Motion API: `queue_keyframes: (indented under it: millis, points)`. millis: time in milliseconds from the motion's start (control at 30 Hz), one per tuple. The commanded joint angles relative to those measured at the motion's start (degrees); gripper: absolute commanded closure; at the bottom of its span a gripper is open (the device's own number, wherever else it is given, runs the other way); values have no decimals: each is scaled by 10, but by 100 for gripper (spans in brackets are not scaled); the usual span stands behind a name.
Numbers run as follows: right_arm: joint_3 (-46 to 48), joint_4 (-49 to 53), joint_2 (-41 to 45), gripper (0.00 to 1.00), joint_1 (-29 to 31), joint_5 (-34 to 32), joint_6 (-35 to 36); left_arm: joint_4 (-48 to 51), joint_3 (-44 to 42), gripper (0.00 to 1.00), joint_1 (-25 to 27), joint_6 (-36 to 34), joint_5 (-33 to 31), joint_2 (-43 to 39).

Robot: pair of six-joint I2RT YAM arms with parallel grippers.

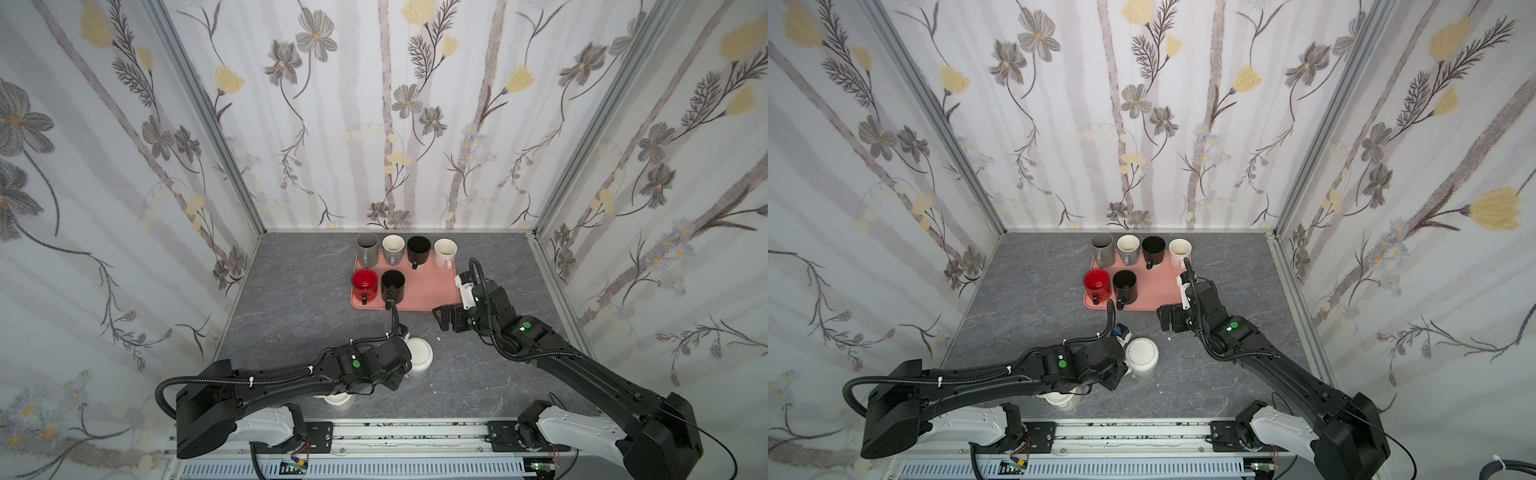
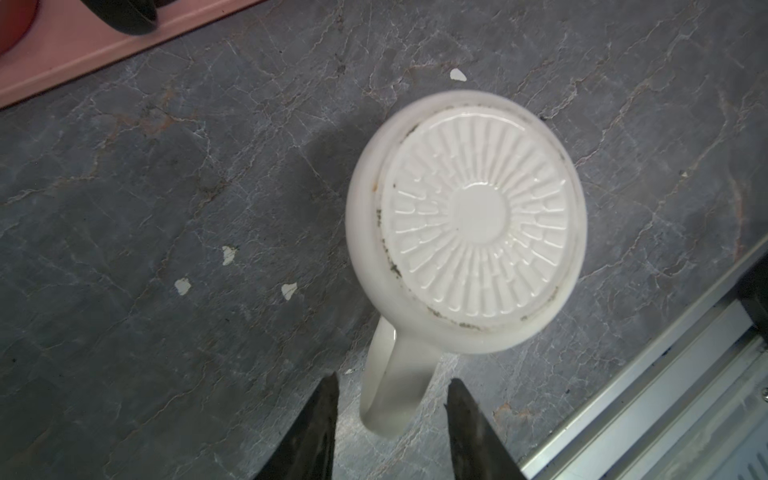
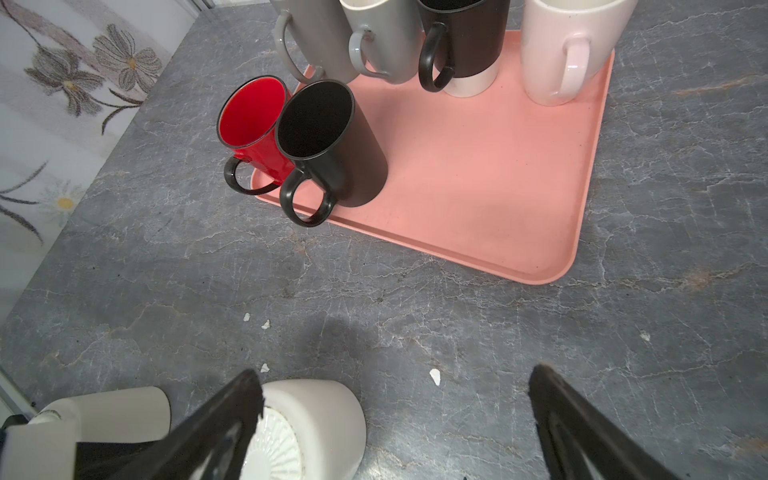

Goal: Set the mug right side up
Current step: 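Tip the white mug up with the right gripper while the left gripper approaches, then grasp the white mug's handle with the left gripper while the right releases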

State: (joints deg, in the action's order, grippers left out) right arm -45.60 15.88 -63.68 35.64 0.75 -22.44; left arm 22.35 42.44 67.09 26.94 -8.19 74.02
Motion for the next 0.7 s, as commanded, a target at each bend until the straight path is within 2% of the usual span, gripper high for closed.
queue_keyframes:
  millis: [0, 367, 667]
  points:
    - [0, -19, 3, 0, -2, 7, -2, -26, 7, 58, 1, -25, -15, 20]
    - [10, -25, 7, 0, -11, 10, -6, -57, 7, 74, 12, -76, -42, 60]
    - [17, -33, 12, 0, -15, 14, -13, -75, 3, 88, 26, -81, -72, 58]
